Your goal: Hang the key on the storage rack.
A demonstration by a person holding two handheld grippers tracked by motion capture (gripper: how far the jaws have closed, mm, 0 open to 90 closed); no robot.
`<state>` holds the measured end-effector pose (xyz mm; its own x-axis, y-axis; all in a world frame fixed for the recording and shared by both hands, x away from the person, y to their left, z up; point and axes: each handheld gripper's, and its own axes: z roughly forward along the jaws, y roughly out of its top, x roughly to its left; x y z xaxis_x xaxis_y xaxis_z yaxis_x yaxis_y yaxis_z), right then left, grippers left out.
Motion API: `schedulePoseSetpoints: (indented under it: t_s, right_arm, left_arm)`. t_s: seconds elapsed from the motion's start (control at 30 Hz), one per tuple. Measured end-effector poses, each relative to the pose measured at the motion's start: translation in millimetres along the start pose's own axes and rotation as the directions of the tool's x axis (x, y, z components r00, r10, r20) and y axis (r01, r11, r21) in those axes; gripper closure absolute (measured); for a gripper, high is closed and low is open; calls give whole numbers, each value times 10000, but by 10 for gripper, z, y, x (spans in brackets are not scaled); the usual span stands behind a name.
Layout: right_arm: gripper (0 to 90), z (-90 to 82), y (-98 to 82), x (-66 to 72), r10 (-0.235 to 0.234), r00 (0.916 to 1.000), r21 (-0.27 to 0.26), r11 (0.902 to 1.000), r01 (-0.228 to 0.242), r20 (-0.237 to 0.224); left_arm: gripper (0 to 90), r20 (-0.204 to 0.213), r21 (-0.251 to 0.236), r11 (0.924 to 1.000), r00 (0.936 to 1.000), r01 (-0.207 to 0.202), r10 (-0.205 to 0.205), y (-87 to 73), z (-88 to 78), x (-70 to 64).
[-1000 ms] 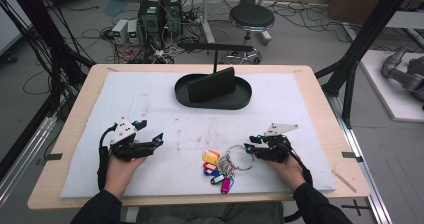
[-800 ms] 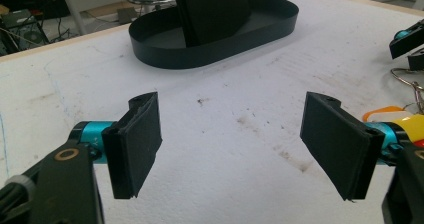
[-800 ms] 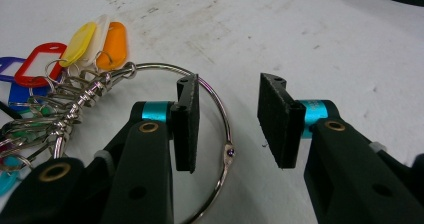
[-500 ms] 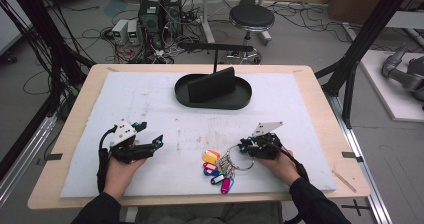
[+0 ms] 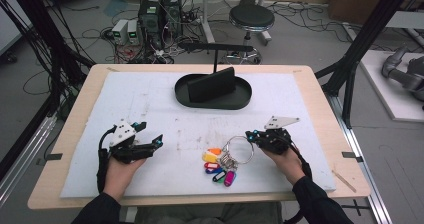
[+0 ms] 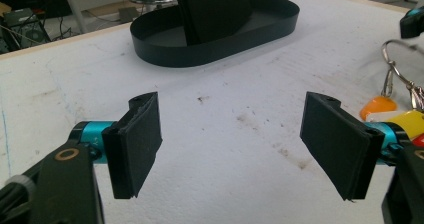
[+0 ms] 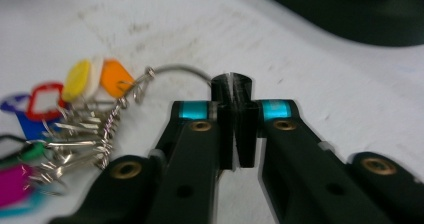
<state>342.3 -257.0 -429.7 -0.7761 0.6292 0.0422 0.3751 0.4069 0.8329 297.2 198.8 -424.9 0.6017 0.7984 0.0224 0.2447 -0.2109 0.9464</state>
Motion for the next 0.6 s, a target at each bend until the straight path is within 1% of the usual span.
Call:
schedulePoseSetpoints:
  t_s: [0.03, 0.07, 0.13, 0.17, 0.2, 0.23, 0.27, 0.3, 0.33, 0.37, 0.4, 0.43, 0.47, 0.5, 0.57, 0.6]
  right_arm:
    - [900, -33, 12, -8, 81, 10000, -197, 9998, -82, -54]
    - [900, -49, 22, -7, 115, 9999, -224, 9997, -118, -110]
    - [900, -47, 20, -16, 66, 9999, -188, 9998, -68, -75]
    - [900, -34, 17, -24, 141, 9999, -137, 9998, -142, -100]
    - [859, -4, 9, -38, 136, 9997, 25, 9999, -135, -224]
    - [859, -4, 9, -38, 136, 9997, 25, 9999, -135, -224]
    - [823, 14, 6, -37, 96, 9998, 115, 9999, -94, -181]
    - [765, 39, 6, -26, 7, 9999, 181, 9998, -5, -126]
    - [733, 111, 9, -14, -244, 9990, 332, 9991, 256, -367]
    - [733, 111, 9, -14, -244, 9990, 332, 9991, 256, -367]
    - [709, 157, 8, -8, -406, 9983, 435, 9981, 424, -427]
    - [693, 200, 8, 3, -577, 9976, 577, 9965, 599, -384]
    - [677, 248, 13, 7, -821, 9957, 779, 9933, 852, -417]
    - [646, 293, 23, 18, -883, 9951, 1063, 9900, 927, -446]
    - [623, 405, 45, 27, -1256, 9912, 1486, 9802, 1305, -422]
    - [623, 405, 45, 27, -1256, 9912, 1486, 9802, 1305, -422]
  left_arm:
    - [244, 6, -2, 10000, 10000, 9, -9, -1, 4, -1]
    - [244, 29, 13, 10000, 10000, 15, -15, -1, 6, -2]
    - [244, 57, 57, 10000, 10000, -34, 34, 0, 9, -5]
    - [244, 85, 27, 10000, 10000, -1, 1, 0, 13, -13]
    - [244, 108, 46, 10000, 9999, -38, 38, 1, 14, -15]
    - [244, 83, 65, 10000, 9999, -65, 65, 0, 14, -18]
    - [244, 90, 53, 10000, 9999, -47, 47, -1, 16, -21]
    - [244, 95, 61, 10000, 10000, -17, 16, -1, 18, -21]
    - [244, 98, 83, 10000, 10000, -16, 15, -1, 19, -19]
    - [244, 93, 83, 10000, 10000, -11, 10, -1, 20, -20]
    - [244, 123, 68, 10000, 9999, -4, 3, -1, 22, -22]
    - [244, 128, 62, 10000, 9999, 5, -6, -1, 22, -26]
    - [244, 155, 66, 10000, 9999, -34, 33, 0, 21, -28]
    - [244, 185, 74, 10000, 9998, -53, 52, 2, 22, -31]
    - [244, 178, 68, 10000, 9998, -46, 45, 2, 26, -32]
    - [244, 198, 71, 10000, 9998, -33, 32, 1, 28, -32]
